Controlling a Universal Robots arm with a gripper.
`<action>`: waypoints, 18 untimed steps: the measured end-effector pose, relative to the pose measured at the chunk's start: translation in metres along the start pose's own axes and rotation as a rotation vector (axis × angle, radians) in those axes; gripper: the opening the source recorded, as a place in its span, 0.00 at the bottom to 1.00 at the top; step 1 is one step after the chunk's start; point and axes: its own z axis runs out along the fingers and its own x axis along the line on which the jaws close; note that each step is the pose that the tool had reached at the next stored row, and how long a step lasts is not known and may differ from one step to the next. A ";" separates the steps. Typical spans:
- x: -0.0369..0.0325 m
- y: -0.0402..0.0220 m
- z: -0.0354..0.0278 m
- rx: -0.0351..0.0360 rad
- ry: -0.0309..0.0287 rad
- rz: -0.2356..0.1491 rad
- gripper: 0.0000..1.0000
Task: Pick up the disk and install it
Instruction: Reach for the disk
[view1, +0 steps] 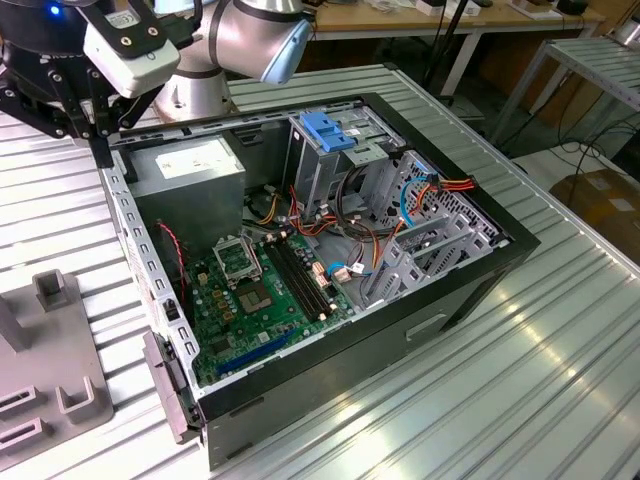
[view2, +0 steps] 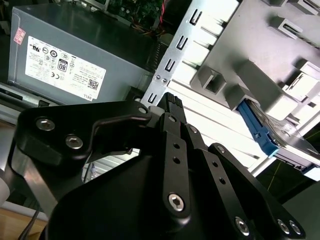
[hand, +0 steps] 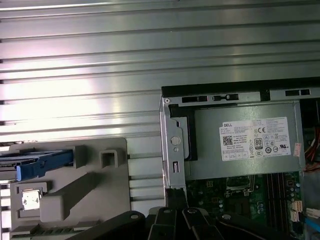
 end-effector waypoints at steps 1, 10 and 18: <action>0.0008 -0.0001 0.0000 0.0000 0.0000 0.000 0.10; 0.0256 -0.0014 -0.0007 0.0000 0.0000 0.000 0.10; 0.0579 -0.0002 -0.0014 0.0000 0.0009 0.000 0.10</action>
